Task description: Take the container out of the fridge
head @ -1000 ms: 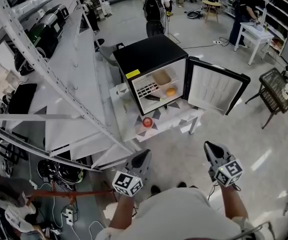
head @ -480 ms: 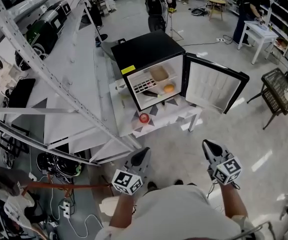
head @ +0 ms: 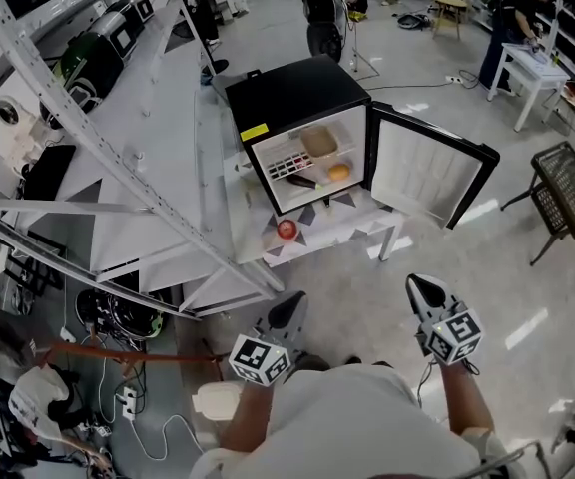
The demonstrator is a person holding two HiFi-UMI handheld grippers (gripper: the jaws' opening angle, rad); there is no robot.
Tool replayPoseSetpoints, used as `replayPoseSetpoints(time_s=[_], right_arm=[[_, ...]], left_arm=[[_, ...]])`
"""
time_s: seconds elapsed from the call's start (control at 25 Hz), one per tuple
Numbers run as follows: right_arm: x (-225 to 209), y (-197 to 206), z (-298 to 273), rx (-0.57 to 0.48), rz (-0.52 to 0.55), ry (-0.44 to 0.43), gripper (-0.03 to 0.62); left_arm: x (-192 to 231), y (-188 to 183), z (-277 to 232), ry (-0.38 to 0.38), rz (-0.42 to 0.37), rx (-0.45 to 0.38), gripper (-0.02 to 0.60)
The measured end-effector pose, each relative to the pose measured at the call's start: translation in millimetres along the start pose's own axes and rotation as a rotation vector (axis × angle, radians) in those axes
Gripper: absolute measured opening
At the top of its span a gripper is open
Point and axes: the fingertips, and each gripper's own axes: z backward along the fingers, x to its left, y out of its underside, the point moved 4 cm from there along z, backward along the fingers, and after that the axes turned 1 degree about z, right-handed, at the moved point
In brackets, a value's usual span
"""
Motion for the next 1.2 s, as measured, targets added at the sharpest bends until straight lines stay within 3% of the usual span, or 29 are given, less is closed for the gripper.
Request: replayPoseSetpoints(time_s=[0.6, 1.2], right_arm=[[-24.5, 1.3, -42.7, 0.032, 0.002, -0.011, 0.006], [-58.4, -18.4, -141.8, 0.068, 0.004, 0.096, 0.006]], left_arm=[[34.1, -3.5, -37.9, -0.018, 0.007, -0.008, 0.005], [136.3, -19.2, -113.2, 0.065, 0.016, 0.043, 0.005]])
